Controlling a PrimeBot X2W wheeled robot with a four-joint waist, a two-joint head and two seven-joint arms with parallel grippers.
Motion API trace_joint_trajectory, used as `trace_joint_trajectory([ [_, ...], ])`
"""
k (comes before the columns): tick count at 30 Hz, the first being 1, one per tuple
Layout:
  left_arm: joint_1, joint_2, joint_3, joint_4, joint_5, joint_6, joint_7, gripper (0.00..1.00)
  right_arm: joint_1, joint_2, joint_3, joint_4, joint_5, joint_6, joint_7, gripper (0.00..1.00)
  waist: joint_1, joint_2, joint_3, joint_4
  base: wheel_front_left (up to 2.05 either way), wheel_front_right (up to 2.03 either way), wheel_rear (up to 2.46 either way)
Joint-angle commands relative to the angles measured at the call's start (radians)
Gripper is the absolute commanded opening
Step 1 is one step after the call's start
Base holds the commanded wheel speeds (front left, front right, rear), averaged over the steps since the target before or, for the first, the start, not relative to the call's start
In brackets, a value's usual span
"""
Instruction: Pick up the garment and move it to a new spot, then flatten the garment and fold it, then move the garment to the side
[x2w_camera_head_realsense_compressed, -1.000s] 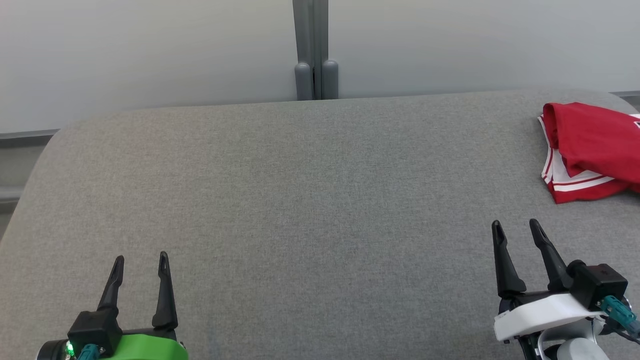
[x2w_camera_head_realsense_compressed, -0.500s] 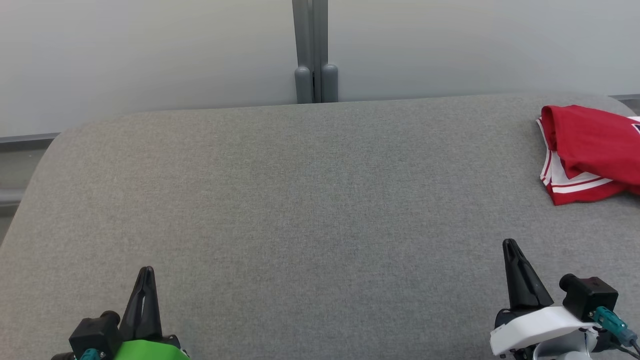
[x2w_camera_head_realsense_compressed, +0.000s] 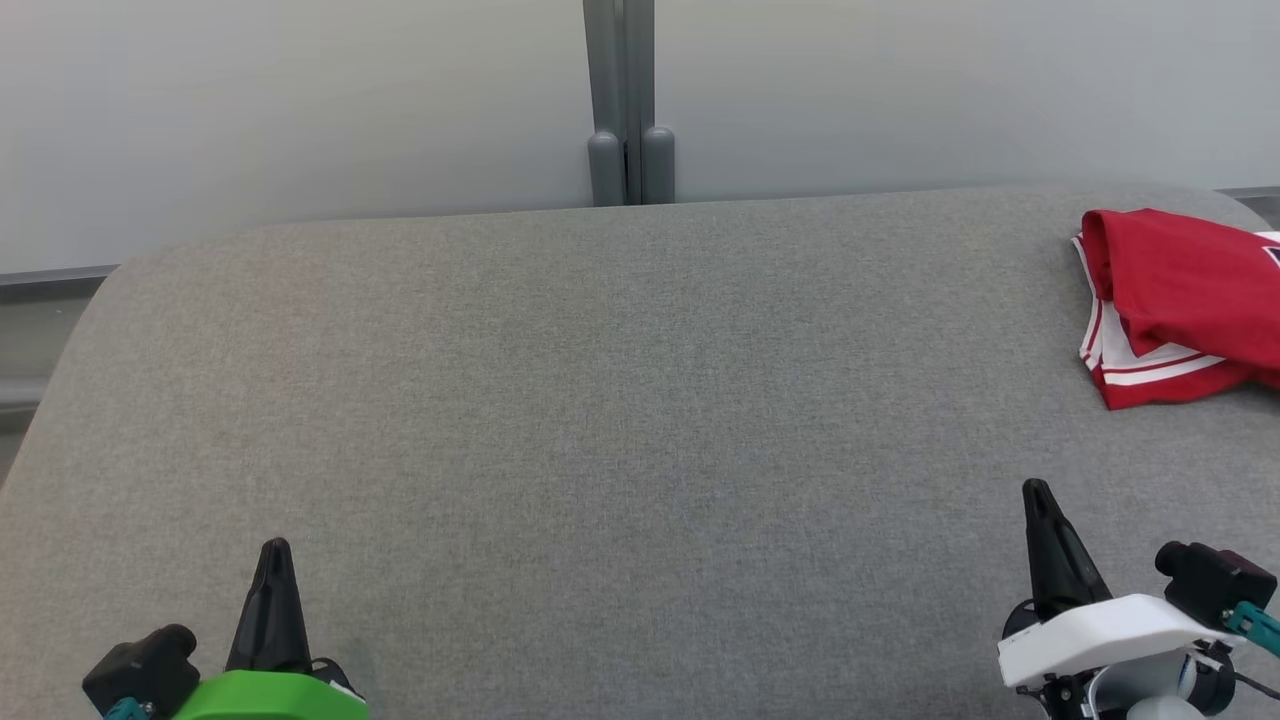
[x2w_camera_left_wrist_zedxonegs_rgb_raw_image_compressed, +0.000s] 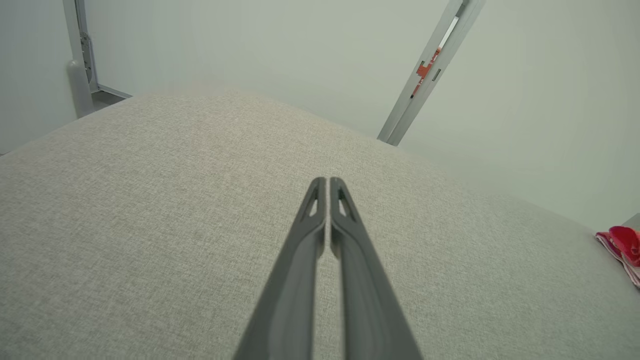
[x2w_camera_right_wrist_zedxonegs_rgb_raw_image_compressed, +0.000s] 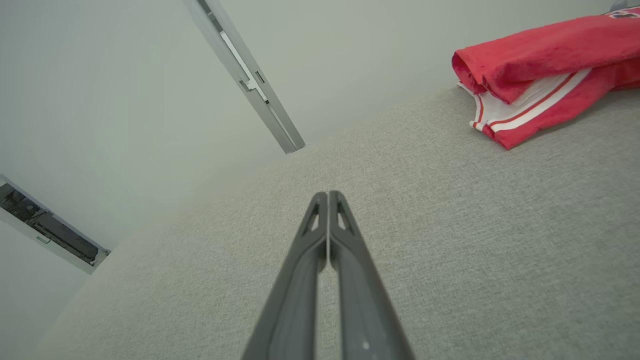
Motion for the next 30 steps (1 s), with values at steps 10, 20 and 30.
trace_joint_trajectory([
  [10,-0.049,0.006,0.011,-0.013,-0.19,-0.008,0.045,0.0,-0.045,0.001,-0.021,-0.003,0.177,0.0,0.045,0.0,0.0,-0.0001,0.001,-0.001,0.0,0.0,0.0],
  [20,-0.066,0.007,0.017,-0.009,-0.337,-0.012,0.083,0.0,-0.059,0.004,-0.035,0.005,0.312,0.0,0.082,0.0,0.0,-0.0001,0.002,-0.002,0.0,0.0,0.0],
  [30,-0.08,0.008,0.022,-0.005,-0.467,-0.014,0.117,0.0,-0.07,0.008,-0.048,0.012,0.431,-0.001,0.115,0.0,0.0,-0.0001,0.003,-0.003,0.0,0.0,0.0],
])
